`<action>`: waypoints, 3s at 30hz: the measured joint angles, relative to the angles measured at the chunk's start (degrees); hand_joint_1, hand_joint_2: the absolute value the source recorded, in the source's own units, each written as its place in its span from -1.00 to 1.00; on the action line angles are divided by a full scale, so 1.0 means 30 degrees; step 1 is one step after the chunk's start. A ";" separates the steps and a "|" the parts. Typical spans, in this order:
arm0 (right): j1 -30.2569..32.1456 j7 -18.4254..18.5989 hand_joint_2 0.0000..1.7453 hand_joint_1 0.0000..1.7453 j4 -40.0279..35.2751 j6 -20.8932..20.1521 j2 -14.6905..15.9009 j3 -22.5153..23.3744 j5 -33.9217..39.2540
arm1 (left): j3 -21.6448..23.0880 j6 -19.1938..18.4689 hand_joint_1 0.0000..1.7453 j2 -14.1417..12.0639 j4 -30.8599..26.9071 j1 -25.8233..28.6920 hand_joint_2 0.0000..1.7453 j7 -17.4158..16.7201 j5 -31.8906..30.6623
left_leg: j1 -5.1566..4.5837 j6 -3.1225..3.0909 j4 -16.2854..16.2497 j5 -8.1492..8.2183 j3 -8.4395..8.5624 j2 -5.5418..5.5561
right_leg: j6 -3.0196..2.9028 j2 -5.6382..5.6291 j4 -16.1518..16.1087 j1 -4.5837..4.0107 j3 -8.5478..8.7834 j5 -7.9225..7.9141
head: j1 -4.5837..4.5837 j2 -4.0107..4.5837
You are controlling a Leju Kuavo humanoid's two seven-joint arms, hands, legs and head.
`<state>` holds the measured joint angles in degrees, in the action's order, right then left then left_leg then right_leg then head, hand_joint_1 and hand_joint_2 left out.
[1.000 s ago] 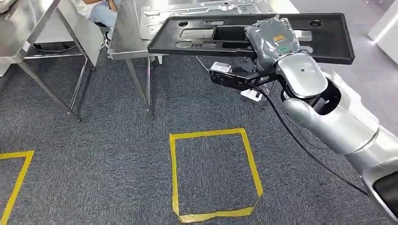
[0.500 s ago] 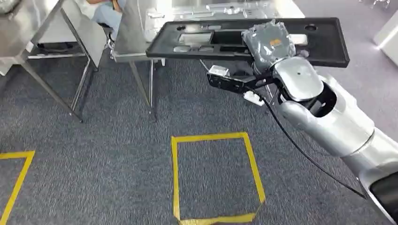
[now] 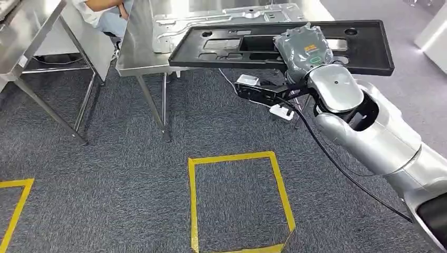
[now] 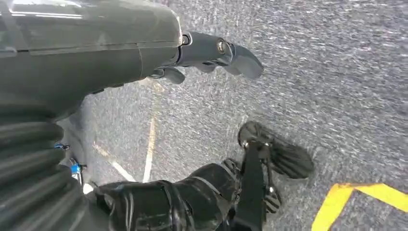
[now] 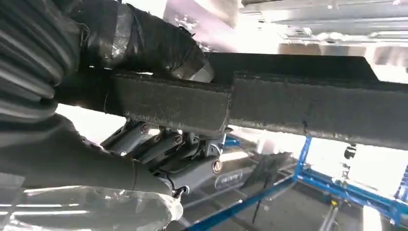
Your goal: Take the parts from the cabinet and place them on the table.
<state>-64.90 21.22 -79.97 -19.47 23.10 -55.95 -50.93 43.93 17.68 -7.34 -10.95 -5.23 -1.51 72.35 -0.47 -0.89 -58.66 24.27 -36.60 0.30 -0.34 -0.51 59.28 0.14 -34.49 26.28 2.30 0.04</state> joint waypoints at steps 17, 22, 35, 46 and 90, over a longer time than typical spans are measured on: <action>0.0323 -0.0175 1.00 1.00 0.0255 -0.0036 -0.0015 -0.0029 -0.0087 | 0.0015 -0.0015 -1.00 0.0073 0.0000 0.0020 1.00 -0.0029 0.0073 | 0.0371 0.0370 -0.0175 0.0810 0.0536 0.0715 | 0.0522 -0.0030 0.0508 0.0335 -0.1034 -0.0416 | -0.0153 0.0000; 0.0302 -0.0189 1.00 1.00 0.0269 -0.0022 -0.0022 -0.0029 -0.0080 | 0.0015 0.0036 -1.00 0.0117 0.0000 -0.0005 1.00 -0.0065 0.0073 | 0.0405 0.0709 -0.3659 0.2515 -0.1076 0.0119 | 0.0024 0.0020 0.0364 0.0425 -0.0717 -0.0310 | -0.0022 0.0000; 0.0177 -0.0561 1.00 1.00 0.1136 0.1070 -0.1281 -0.0044 -0.1107 | 0.0051 -0.0196 -1.00 -0.0066 0.0000 -0.0088 1.00 -0.0284 -0.0058 | 0.0169 -0.0255 0.0655 -0.0182 0.0466 0.0007 | 0.0459 0.0112 0.0319 0.0118 -0.0072 0.0314 | -0.0087 0.0000; -0.0378 -0.0933 1.00 1.00 0.2498 0.1625 -0.2820 -0.0189 -0.1449 | 0.0146 -0.0415 -1.00 -0.0145 0.0000 -0.0139 1.00 -0.0219 -0.0065 | 0.0248 0.0268 -0.0253 0.0809 0.0493 0.0384 | 0.0613 0.0029 0.0530 0.0363 -0.1038 -0.0483 | -0.0109 0.0000; 0.0122 -0.0291 1.00 1.00 0.3111 0.0692 -0.2652 -0.0255 -0.1260 | 0.0430 0.0583 -1.00 -0.0743 0.0007 0.0072 1.00 -0.0605 -0.0124 | 0.0204 0.0292 -0.0452 -0.0183 -0.0265 0.0007 | -0.0076 -0.0123 0.0275 0.0292 -0.0208 -0.0049 | 0.0095 0.0000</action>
<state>-64.53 20.35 -70.64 -17.40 15.15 -56.72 -54.71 45.22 19.43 -9.57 -10.93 -5.01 -3.32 71.97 0.14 -0.01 -60.02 23.73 -37.39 0.32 -0.57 -0.88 60.11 1.02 -35.12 26.13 2.58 0.04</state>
